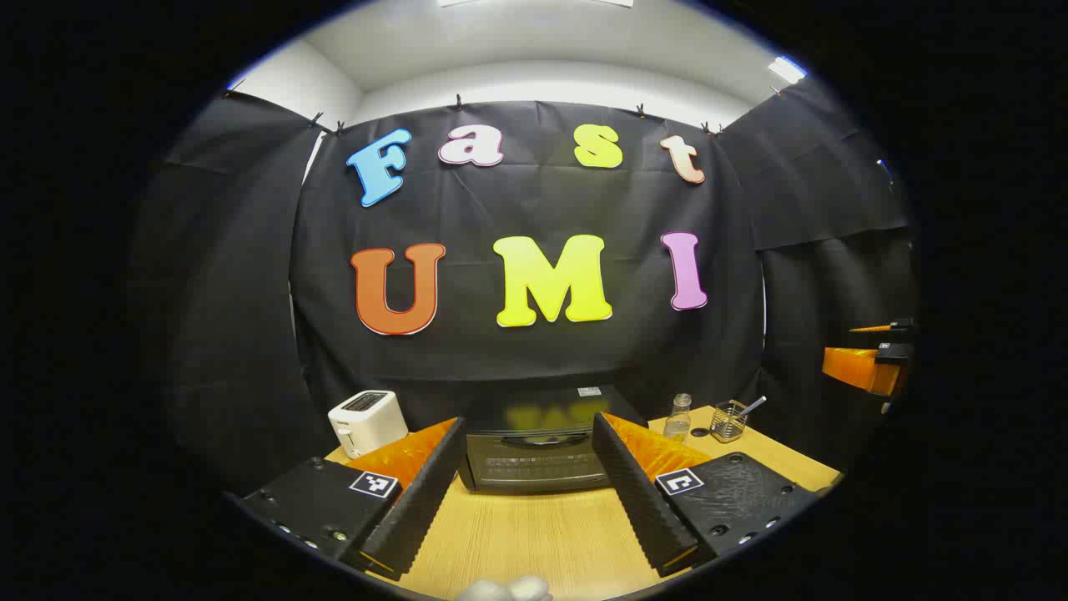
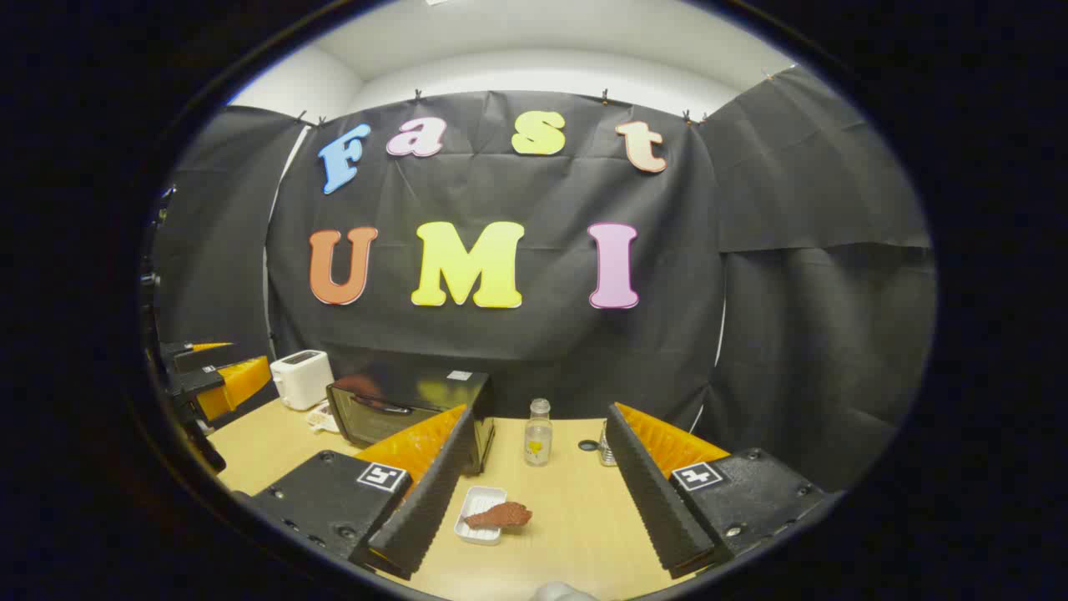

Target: Open the electric oven with the left hand, put the food in, and close the electric oven.

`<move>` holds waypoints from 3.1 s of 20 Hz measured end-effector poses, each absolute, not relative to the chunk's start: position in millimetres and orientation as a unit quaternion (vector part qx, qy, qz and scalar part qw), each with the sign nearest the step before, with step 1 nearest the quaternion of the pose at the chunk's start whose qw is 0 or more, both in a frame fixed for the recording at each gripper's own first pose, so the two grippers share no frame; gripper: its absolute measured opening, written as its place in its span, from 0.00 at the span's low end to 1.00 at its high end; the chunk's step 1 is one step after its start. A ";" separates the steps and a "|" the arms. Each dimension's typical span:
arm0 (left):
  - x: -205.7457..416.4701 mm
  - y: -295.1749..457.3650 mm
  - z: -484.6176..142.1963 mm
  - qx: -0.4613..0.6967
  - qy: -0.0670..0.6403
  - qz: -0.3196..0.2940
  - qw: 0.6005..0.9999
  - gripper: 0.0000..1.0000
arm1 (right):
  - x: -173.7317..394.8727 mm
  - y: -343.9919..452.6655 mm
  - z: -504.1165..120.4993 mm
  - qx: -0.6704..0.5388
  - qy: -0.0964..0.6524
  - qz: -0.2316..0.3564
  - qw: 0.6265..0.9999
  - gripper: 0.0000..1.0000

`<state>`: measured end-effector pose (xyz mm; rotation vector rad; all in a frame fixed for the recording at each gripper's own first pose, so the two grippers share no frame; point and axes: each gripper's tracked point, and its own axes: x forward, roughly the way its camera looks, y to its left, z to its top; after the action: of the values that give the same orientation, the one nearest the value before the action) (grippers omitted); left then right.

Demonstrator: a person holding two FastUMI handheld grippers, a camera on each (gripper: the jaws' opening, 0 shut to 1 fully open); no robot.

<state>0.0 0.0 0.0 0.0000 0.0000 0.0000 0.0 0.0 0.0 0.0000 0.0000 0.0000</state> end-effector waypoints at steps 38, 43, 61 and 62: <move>226.2 -22.7 -129.2 -0.004 0.115 -0.009 0.993 0.96 | -20.1 -53.4 -34.0 0.007 0.083 -0.073 0.994 1.00; 233.6 -21.0 -137.2 -0.009 0.119 -0.009 0.993 0.96 | -16.0 -47.6 -35.2 0.009 0.085 -0.071 0.994 0.96; 190.8 -25.2 -151.8 -0.012 0.168 -0.024 0.986 0.97 | -26.0 -26.3 -52.9 0.024 0.099 -0.047 0.994 1.00; 182.4 -25.3 -157.1 -0.013 0.172 -0.025 0.985 0.97 | -25.7 -23.9 -52.7 0.024 0.099 -0.044 0.994 1.00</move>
<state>182.4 -25.3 -157.1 -0.0269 0.3451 -0.0510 -25.7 -23.9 -52.7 0.0485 0.1981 -0.0883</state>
